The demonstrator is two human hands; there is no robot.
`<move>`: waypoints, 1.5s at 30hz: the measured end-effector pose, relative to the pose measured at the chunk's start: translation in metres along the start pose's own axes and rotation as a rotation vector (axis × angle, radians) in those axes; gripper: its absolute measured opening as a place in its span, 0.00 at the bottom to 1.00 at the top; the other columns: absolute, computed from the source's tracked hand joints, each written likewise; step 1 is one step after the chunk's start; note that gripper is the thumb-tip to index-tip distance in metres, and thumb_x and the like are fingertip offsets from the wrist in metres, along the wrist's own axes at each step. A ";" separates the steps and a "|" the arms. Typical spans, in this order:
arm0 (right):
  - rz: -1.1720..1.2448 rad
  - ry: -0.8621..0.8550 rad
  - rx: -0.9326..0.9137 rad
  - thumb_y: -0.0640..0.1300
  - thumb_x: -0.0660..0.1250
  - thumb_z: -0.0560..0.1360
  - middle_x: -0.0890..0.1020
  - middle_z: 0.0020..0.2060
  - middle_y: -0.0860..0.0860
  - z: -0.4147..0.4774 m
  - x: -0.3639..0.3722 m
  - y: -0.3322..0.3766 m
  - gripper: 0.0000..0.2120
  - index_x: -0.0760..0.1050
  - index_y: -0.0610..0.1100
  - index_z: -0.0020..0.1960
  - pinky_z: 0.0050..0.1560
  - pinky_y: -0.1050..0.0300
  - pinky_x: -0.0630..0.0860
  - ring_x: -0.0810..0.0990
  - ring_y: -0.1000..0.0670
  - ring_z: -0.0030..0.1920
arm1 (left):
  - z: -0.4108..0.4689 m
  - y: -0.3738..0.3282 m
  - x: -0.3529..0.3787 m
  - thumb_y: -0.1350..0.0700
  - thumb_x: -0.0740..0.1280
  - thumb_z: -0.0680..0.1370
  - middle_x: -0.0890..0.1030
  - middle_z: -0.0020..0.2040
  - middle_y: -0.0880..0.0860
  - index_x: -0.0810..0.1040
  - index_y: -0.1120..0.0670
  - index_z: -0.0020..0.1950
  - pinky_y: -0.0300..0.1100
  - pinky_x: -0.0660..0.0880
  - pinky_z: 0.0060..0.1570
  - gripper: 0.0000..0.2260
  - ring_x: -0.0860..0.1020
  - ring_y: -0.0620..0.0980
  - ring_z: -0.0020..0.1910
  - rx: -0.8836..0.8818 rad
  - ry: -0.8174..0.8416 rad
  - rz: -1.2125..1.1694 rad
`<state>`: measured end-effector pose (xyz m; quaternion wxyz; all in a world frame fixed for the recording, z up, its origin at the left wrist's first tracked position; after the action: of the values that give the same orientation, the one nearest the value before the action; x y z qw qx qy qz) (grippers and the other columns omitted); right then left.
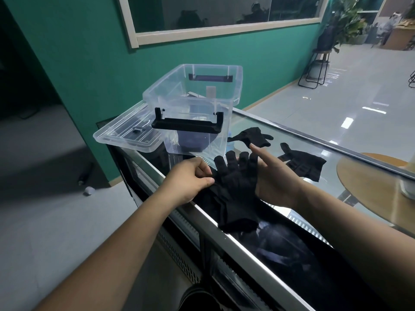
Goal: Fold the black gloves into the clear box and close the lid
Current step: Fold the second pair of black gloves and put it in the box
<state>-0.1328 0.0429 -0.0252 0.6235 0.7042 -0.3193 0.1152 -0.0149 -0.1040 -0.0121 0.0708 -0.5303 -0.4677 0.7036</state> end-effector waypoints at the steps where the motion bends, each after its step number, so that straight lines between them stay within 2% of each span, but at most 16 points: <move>1: -0.002 0.002 -0.001 0.62 0.66 0.84 0.67 0.81 0.39 0.000 0.000 0.000 0.26 0.66 0.48 0.74 0.85 0.40 0.58 0.64 0.37 0.82 | 0.000 0.000 0.000 0.52 0.78 0.78 0.85 0.46 0.47 0.81 0.46 0.49 0.38 0.74 0.44 0.07 0.82 0.45 0.45 -0.006 -0.001 -0.007; 6: 0.007 -0.020 0.002 0.52 0.64 0.87 0.77 0.72 0.39 0.003 -0.010 -0.003 0.17 0.78 0.41 0.67 0.79 0.44 0.70 0.76 0.39 0.73 | -0.003 -0.001 -0.005 0.50 0.77 0.80 0.86 0.48 0.46 0.80 0.46 0.58 0.38 0.74 0.45 0.09 0.83 0.46 0.50 -0.022 -0.040 -0.060; 9: 0.048 -0.042 0.023 0.48 0.62 0.88 0.68 0.82 0.38 0.006 -0.017 -0.007 0.26 0.67 0.36 0.82 0.85 0.43 0.61 0.66 0.38 0.83 | -0.012 -0.008 -0.009 0.46 0.77 0.79 0.82 0.54 0.43 0.78 0.44 0.63 0.40 0.77 0.52 0.15 0.81 0.44 0.53 0.016 -0.114 -0.042; 12: 0.038 -0.074 0.018 0.49 0.60 0.89 0.67 0.83 0.37 0.005 -0.019 -0.007 0.28 0.62 0.36 0.84 0.85 0.41 0.59 0.63 0.38 0.84 | -0.041 -0.040 -0.011 0.44 0.80 0.76 0.75 0.57 0.42 0.81 0.43 0.57 0.39 0.76 0.58 0.13 0.79 0.42 0.55 0.299 -0.195 0.047; 15: 0.058 -0.068 0.011 0.49 0.60 0.89 0.63 0.84 0.37 0.005 -0.021 -0.008 0.28 0.62 0.34 0.83 0.85 0.40 0.57 0.61 0.37 0.85 | -0.071 -0.062 0.015 0.42 0.81 0.74 0.77 0.54 0.41 0.85 0.43 0.51 0.39 0.74 0.62 0.10 0.79 0.44 0.59 0.473 0.054 0.037; 18: 0.063 -0.075 0.028 0.48 0.62 0.88 0.65 0.82 0.36 0.005 -0.018 -0.008 0.20 0.73 0.37 0.75 0.86 0.40 0.53 0.66 0.39 0.79 | -0.084 -0.062 0.033 0.39 0.80 0.74 0.76 0.54 0.39 0.86 0.43 0.52 0.43 0.71 0.65 0.12 0.76 0.45 0.60 0.527 0.177 0.147; 23: 0.047 -0.075 0.046 0.48 0.63 0.88 0.74 0.73 0.39 0.005 -0.019 -0.009 0.13 0.80 0.40 0.64 0.86 0.44 0.55 0.71 0.41 0.74 | -0.086 -0.055 0.038 0.44 0.78 0.78 0.81 0.53 0.40 0.87 0.44 0.52 0.47 0.74 0.64 0.06 0.78 0.45 0.59 0.501 0.220 0.124; 26: 0.048 -0.072 0.035 0.46 0.62 0.88 0.79 0.67 0.39 0.005 -0.020 -0.009 0.14 0.82 0.39 0.60 0.84 0.44 0.59 0.76 0.40 0.70 | -0.083 -0.052 0.035 0.49 0.79 0.79 0.83 0.50 0.43 0.88 0.47 0.48 0.45 0.80 0.57 0.03 0.83 0.47 0.54 0.440 0.242 -0.014; 30: 0.066 -0.074 0.035 0.45 0.62 0.88 0.68 0.81 0.35 0.006 -0.020 -0.009 0.15 0.75 0.39 0.70 0.86 0.41 0.54 0.67 0.36 0.81 | -0.080 -0.046 0.031 0.49 0.77 0.80 0.82 0.50 0.42 0.86 0.46 0.48 0.40 0.79 0.53 0.04 0.82 0.47 0.53 0.426 0.229 0.001; 34: 0.046 -0.109 0.033 0.45 0.61 0.88 0.66 0.82 0.35 0.005 -0.021 -0.009 0.16 0.74 0.39 0.72 0.85 0.40 0.57 0.70 0.38 0.75 | -0.081 -0.046 0.034 0.42 0.73 0.82 0.78 0.55 0.41 0.82 0.45 0.46 0.39 0.72 0.62 0.09 0.76 0.45 0.60 0.451 0.215 0.084; 36: 0.040 -0.118 0.034 0.45 0.61 0.88 0.64 0.83 0.35 0.005 -0.021 -0.009 0.17 0.73 0.39 0.73 0.85 0.40 0.57 0.69 0.38 0.76 | -0.079 -0.047 0.034 0.43 0.70 0.84 0.79 0.53 0.42 0.82 0.46 0.46 0.39 0.72 0.62 0.11 0.77 0.44 0.58 0.453 0.189 0.087; 38: 0.033 -0.132 0.026 0.45 0.61 0.88 0.70 0.80 0.34 0.004 -0.022 -0.008 0.17 0.75 0.38 0.72 0.83 0.42 0.64 0.72 0.38 0.75 | -0.075 -0.047 0.033 0.48 0.70 0.85 0.81 0.50 0.43 0.83 0.48 0.49 0.40 0.76 0.56 0.08 0.79 0.46 0.53 0.456 0.150 0.072; 40: 0.028 -0.148 0.013 0.45 0.60 0.88 0.76 0.72 0.35 0.003 -0.022 -0.007 0.17 0.76 0.37 0.70 0.74 0.45 0.74 0.76 0.38 0.71 | -0.071 -0.046 0.032 0.54 0.73 0.84 0.81 0.49 0.43 0.83 0.49 0.53 0.38 0.77 0.53 0.01 0.80 0.46 0.51 0.455 0.137 0.050; 41: 0.026 -0.142 0.006 0.45 0.60 0.88 0.77 0.70 0.36 0.002 -0.020 -0.007 0.18 0.76 0.36 0.72 0.70 0.46 0.77 0.76 0.38 0.70 | -0.071 -0.046 0.033 0.55 0.74 0.83 0.80 0.51 0.42 0.84 0.48 0.55 0.35 0.77 0.54 0.03 0.80 0.45 0.52 0.453 0.135 0.061; 43: 0.006 -0.143 -0.003 0.45 0.60 0.88 0.78 0.69 0.36 0.000 -0.020 -0.005 0.20 0.74 0.34 0.75 0.65 0.47 0.81 0.78 0.37 0.68 | -0.069 -0.042 0.035 0.52 0.75 0.82 0.77 0.57 0.39 0.84 0.45 0.60 0.32 0.73 0.61 0.07 0.78 0.42 0.59 0.452 0.118 0.117; 45: -0.040 -0.181 -0.024 0.44 0.60 0.88 0.81 0.67 0.34 0.000 -0.027 0.000 0.19 0.75 0.32 0.71 0.63 0.47 0.84 0.81 0.36 0.67 | -0.067 -0.040 0.034 0.46 0.73 0.82 0.73 0.64 0.35 0.82 0.41 0.65 0.36 0.66 0.69 0.12 0.71 0.39 0.67 0.460 0.088 0.213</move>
<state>-0.1532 0.0513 -0.0403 0.6028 0.7103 -0.3618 0.0347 0.0089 -0.0222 -0.0062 0.1352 -0.5766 -0.2334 0.7713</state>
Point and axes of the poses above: each hand's wrist, its own z-axis towards the middle knuckle, its own x-axis out of the palm, y = z × x, the point moved 9 cm from there along z, towards the middle knuckle
